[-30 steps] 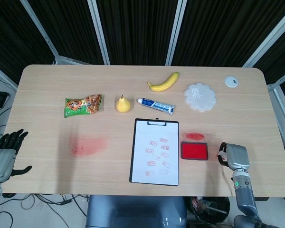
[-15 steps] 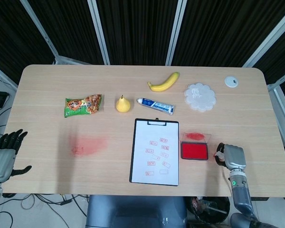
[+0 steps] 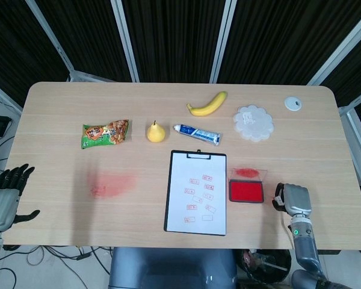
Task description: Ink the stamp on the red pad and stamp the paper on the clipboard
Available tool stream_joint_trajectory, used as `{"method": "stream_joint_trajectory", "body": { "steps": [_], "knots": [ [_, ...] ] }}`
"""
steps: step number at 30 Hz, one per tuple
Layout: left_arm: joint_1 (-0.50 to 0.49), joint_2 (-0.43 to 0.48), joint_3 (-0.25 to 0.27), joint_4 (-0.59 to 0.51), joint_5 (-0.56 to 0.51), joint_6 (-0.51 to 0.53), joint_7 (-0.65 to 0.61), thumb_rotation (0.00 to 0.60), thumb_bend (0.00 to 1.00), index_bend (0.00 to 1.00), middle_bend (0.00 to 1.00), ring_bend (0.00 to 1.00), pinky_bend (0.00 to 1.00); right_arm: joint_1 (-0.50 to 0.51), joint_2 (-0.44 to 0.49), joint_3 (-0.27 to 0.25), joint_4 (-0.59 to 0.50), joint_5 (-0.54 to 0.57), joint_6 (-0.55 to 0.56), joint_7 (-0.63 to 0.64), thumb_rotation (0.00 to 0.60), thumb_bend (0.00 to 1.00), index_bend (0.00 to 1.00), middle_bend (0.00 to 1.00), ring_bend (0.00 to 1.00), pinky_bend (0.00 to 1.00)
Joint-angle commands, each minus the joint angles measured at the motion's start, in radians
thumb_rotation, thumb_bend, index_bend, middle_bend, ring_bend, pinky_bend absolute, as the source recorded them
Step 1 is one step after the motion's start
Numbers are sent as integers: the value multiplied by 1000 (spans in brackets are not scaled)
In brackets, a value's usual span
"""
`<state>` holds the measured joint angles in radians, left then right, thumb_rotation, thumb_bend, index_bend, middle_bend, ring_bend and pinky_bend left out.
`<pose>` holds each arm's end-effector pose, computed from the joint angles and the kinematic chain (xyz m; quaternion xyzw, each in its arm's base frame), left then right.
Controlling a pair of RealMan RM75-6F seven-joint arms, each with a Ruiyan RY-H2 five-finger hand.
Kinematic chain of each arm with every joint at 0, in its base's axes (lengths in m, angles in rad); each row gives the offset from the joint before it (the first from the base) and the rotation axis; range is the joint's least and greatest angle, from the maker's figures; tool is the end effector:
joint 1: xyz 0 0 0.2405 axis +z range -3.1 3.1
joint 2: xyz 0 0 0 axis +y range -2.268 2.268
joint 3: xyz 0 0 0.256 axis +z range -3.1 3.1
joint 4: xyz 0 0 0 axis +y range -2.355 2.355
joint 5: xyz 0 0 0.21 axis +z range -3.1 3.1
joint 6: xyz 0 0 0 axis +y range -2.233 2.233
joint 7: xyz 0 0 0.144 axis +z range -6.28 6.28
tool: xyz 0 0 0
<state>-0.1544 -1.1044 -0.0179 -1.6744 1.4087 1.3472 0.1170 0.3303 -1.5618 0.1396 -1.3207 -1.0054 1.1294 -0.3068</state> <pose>-0.3086 0.1927 0.1397 -0.6298 -0.4139 -0.3231 0.5724 -0.3252 -0.2627 0.0159 0.5831 -0.4999 0.2568 0.5867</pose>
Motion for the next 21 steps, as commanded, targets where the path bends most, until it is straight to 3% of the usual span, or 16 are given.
{"method": "stream_joint_trajectory", "body": {
  "steps": [1, 21],
  "knots": [
    [0, 0, 0, 0, 0, -1, 0, 600, 40, 0, 0, 0, 0, 0, 0, 1, 0, 0, 0, -1, 600, 354, 758, 661, 794, 867],
    [2, 2, 1, -1, 3, -1, 1, 600, 40, 0, 0, 0, 0, 2, 9, 16, -7, 28, -20, -25, 600, 350, 637, 601, 794, 867]
  ]
}}
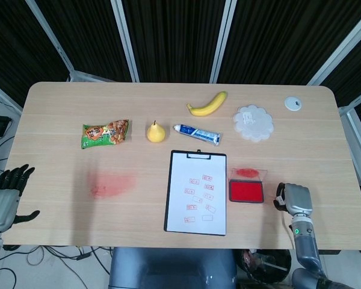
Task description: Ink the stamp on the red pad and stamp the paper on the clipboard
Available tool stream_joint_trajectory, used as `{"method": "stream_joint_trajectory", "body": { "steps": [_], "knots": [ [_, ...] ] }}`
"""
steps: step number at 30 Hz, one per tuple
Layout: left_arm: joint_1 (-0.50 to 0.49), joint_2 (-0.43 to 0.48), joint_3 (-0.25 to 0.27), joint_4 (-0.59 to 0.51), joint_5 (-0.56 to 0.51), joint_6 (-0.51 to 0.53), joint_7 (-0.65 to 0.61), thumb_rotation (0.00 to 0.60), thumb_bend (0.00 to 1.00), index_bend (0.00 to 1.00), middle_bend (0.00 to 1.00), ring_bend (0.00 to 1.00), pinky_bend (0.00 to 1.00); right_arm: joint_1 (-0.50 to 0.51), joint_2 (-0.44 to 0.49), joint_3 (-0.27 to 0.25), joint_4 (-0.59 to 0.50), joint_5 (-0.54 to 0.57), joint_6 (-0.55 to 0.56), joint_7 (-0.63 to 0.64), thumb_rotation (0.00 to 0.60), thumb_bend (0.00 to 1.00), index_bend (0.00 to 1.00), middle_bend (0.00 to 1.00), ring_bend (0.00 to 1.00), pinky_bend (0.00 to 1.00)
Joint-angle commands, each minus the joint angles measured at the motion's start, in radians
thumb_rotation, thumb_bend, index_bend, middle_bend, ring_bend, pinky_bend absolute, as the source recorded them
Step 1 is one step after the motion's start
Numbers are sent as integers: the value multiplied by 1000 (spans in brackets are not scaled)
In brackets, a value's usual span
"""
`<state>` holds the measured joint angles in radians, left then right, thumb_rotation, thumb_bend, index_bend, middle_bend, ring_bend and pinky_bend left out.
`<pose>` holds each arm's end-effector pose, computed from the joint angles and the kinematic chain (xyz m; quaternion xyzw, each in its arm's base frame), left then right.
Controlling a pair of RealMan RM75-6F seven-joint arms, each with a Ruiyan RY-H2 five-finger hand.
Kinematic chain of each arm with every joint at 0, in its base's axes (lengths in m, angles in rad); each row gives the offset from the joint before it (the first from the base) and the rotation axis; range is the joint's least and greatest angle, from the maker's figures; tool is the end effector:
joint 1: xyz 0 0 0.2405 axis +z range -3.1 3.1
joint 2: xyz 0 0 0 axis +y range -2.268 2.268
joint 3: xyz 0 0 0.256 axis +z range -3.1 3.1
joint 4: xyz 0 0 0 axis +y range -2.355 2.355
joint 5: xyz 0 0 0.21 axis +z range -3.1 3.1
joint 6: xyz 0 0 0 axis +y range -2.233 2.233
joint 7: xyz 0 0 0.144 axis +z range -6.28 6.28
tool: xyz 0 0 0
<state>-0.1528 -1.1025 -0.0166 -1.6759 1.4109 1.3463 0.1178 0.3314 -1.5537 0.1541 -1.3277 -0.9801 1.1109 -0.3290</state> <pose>-0.3087 0.1918 0.1398 -0.6308 -0.4140 -0.3219 0.5719 -0.3272 -0.2649 0.0181 0.5803 -0.5045 0.2476 0.5894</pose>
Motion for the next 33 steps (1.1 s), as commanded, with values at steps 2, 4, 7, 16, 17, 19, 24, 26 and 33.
{"method": "stream_joint_trajectory", "body": {
  "steps": [2, 4, 7, 16, 17, 19, 24, 26, 33],
  "knots": [
    [0, 0, 0, 0, 1, 1, 0, 600, 40, 0, 0, 0, 0, 1, 2, 2, -3, 7, -4, -8, 600, 350, 621, 595, 793, 867],
    [0, 0, 0, 0, 1, -1, -1, 600, 40, 0, 0, 0, 0, 2, 4, 2, -9, 13, -7, -14, 600, 350, 613, 586, 793, 868],
    [0, 1, 1, 0, 3, -1, -1, 600, 40, 0, 0, 0, 0, 3, 7, 4, -12, 23, -13, -18, 600, 350, 607, 578, 793, 868],
    [1, 1, 2, 0, 4, 0, 1, 600, 40, 0, 0, 0, 0, 9, 18, 16, -36, 62, -28, -34, 600, 348, 589, 559, 793, 869],
    [1, 1, 2, 1, 4, 0, 1, 600, 40, 0, 0, 0, 0, 9, 20, 17, -40, 67, -30, -36, 600, 349, 587, 557, 793, 870],
    [1, 1, 2, 1, 4, 0, 1, 600, 40, 0, 0, 0, 0, 10, 23, 19, -47, 74, -30, -41, 600, 348, 578, 550, 793, 869],
    [1, 1, 2, 1, 5, 0, 1, 600, 40, 0, 0, 0, 0, 14, 32, 17, -60, 87, -37, -52, 600, 299, 489, 483, 790, 869],
    [1, 1, 2, 0, 5, 0, 0, 600, 40, 0, 0, 0, 0, 16, 34, 14, -62, 93, -39, -59, 600, 248, 378, 419, 788, 870],
    [2, 2, 2, 1, 8, 1, -4, 600, 40, 0, 0, 0, 0, 18, 48, 9, -98, 98, -15, -92, 600, 121, 112, 281, 768, 869]
  ]
}}
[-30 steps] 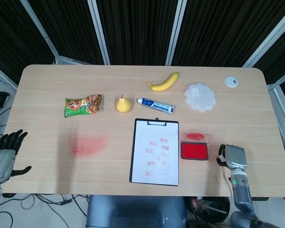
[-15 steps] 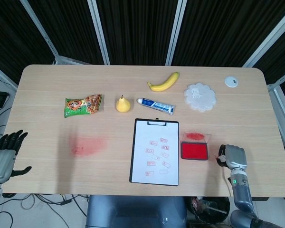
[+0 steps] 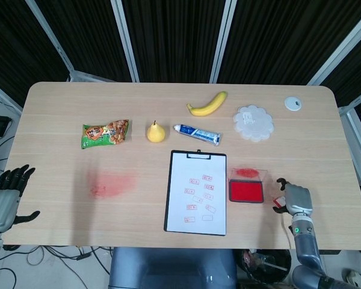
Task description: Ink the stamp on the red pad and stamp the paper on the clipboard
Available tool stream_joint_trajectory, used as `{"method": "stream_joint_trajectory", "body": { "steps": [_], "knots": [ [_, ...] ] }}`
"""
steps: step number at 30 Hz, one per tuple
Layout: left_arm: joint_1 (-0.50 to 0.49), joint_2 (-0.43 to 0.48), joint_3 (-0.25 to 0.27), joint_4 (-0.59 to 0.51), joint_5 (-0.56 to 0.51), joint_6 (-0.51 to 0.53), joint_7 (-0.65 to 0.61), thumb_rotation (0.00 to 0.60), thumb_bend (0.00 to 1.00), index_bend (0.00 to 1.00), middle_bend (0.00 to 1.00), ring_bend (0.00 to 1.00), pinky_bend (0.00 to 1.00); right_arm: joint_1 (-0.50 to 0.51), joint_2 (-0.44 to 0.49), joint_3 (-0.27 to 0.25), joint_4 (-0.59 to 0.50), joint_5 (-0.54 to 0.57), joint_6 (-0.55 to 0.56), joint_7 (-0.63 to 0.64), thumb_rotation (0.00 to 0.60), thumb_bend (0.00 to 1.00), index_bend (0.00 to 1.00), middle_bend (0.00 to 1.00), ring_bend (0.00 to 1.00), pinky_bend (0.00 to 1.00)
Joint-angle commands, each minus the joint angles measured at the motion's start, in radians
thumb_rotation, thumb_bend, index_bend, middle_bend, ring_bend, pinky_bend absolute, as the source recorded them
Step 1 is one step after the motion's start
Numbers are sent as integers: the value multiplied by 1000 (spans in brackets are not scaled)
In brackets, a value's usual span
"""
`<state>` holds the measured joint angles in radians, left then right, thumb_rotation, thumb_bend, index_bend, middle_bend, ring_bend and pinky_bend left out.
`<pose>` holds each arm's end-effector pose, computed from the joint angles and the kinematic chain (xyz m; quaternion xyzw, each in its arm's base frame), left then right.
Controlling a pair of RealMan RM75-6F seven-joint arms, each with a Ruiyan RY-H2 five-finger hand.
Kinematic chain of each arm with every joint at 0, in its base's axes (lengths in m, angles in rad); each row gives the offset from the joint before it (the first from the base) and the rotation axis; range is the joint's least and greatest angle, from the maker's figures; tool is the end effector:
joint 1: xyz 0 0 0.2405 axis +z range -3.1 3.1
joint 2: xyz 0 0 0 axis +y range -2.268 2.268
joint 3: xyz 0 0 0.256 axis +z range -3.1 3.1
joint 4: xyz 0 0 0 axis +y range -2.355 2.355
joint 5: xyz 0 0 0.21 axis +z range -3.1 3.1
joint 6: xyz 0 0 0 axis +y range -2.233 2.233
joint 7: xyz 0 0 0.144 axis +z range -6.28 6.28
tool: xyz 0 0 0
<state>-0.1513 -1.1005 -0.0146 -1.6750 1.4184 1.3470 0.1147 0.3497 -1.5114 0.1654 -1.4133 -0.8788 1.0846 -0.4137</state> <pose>-0.3085 0.1910 0.1400 -0.6327 -0.4129 -0.3224 0.5703 -0.3217 -0.2660 0.0221 0.5794 -0.5227 0.2217 0.5847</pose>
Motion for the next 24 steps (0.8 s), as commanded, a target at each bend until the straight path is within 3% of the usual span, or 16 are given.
{"method": "stream_joint_trajectory", "body": {
  "steps": [1, 5, 8, 12, 14, 18, 24],
  "knots": [
    [0, 1, 0, 0, 1, 0, -2, 600, 40, 0, 0, 0, 0, -1, 10, -3, -22, -8, 19, -10, 600, 118, 104, 278, 763, 869],
    [0, 3, 2, 0, 7, 0, -9, 600, 40, 0, 0, 0, 0, -12, 49, -11, -87, -51, 68, -20, 600, 89, 17, 195, 662, 806],
    [0, 5, 3, 1, 13, 1, -15, 600, 40, 0, 0, 0, 0, -21, 101, -20, -164, -73, 95, -38, 600, 65, 0, 118, 526, 702],
    [0, 8, 5, 3, 23, 4, -24, 600, 40, 0, 0, 0, 0, -43, 181, -47, -267, -152, 148, -49, 600, 36, 0, 15, 149, 339],
    [1, 10, 7, 5, 30, 7, -29, 600, 39, 0, 0, 0, 0, -65, 227, -72, -306, -216, 182, -37, 600, 27, 0, 0, 26, 238],
    [2, 12, 10, 11, 39, 12, -28, 600, 40, 0, 0, 0, 0, -110, 285, -107, -328, -343, 262, 19, 600, 23, 0, 0, 0, 212],
    [4, 20, 15, 11, 35, 5, -10, 600, 39, 0, 0, 0, 0, -176, 331, -164, -274, -522, 393, 72, 600, 23, 0, 0, 0, 211]
  ]
}}
